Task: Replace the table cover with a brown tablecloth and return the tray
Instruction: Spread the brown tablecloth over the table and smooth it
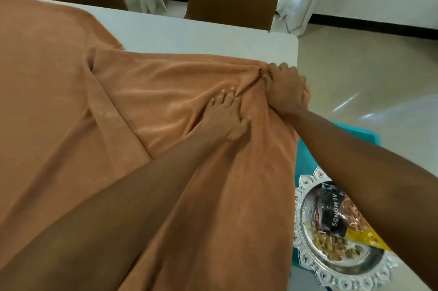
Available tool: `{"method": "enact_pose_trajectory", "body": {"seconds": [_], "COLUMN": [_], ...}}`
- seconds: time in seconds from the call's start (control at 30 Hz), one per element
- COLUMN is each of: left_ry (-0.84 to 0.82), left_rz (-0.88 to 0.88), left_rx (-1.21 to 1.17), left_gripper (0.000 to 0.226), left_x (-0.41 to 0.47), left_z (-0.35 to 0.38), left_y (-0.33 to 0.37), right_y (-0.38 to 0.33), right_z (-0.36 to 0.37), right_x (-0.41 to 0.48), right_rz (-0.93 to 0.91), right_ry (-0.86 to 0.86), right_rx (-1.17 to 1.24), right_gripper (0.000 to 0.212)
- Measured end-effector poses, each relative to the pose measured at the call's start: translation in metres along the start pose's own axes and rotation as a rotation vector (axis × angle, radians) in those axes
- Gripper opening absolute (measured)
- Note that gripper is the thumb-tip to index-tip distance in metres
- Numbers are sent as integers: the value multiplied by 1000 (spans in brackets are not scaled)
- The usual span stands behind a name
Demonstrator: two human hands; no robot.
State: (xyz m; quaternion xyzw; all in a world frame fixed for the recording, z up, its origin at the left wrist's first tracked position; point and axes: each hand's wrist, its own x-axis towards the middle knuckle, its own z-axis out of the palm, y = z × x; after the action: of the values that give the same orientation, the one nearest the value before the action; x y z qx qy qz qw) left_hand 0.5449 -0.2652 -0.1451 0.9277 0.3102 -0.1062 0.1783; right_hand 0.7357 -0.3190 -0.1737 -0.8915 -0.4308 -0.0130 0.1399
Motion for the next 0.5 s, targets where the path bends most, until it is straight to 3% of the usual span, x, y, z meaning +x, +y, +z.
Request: {"method": "enact_pose_trajectory", "body": {"seconds": [0.1, 0.17, 0.27, 0.37, 0.43, 0.5], "left_ry": [-67, -64, 234, 561, 516, 356], "left_rz": [61, 110, 291, 438, 300, 16], "left_rx": [-48, -222, -478, -392, -269, -152], "left_gripper": [79, 77, 57, 40, 43, 57], "left_x": [50, 70, 65, 55, 52, 50], "left_z": [-16, -23, -30, -34, -34, -27], "left_y": [16, 22, 30, 29, 13, -12], "right_y": [26, 41, 49, 34, 12, -6], "right_z": [2, -1, -9, -16, -12, -1], "right_x": [39, 64, 93, 97, 81, 58], "right_rz": [99, 145, 243, 275, 187, 65], "right_ry": [4, -7, -24, 64, 133, 92], "right_rx": [-81, -125, -148, -68, 7, 62], "right_gripper": [32, 31, 30, 33, 35, 47]}}
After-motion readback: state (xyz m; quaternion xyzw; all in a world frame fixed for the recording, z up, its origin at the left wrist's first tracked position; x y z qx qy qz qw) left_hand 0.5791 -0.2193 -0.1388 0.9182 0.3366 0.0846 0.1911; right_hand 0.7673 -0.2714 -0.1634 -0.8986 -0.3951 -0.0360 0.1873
